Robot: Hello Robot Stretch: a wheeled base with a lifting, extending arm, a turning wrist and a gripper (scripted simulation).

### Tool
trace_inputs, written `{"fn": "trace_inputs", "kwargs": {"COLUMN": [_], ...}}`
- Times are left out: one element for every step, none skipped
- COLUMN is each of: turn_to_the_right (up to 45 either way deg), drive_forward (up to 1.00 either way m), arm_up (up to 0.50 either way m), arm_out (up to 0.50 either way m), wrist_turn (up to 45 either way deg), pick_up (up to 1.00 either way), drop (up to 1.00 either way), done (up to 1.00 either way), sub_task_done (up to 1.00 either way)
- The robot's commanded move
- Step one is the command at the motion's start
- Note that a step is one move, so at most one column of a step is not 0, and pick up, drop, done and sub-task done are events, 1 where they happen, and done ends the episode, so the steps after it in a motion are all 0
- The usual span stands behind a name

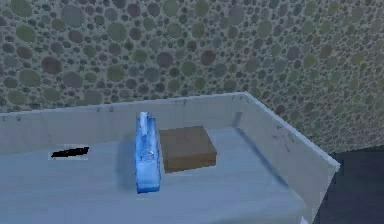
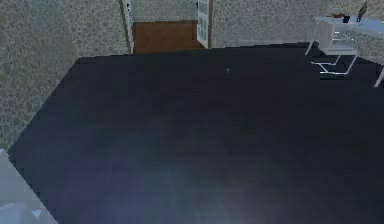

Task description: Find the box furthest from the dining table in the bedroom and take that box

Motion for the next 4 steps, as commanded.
{"fn": "trace_inputs", "kwargs": {"turn_to_the_right": [21.0, 0.0, -45.0, -45.0], "drive_forward": [0.0, 0.35, 0.0, 0.0], "arm_up": [0.0, 0.0, 0.0, 0.0], "arm_out": [0.0, 0.0, 0.0, 0.0], "wrist_turn": [0.0, 0.0, 0.0, 0.0], "pick_up": [0.0, 0.0, 0.0, 0.0], "drop": [0.0, 0.0, 0.0, 0.0], "done": [0.0, 0.0, 0.0, 0.0], "sub_task_done": [0.0, 0.0, 0.0, 0.0]}}
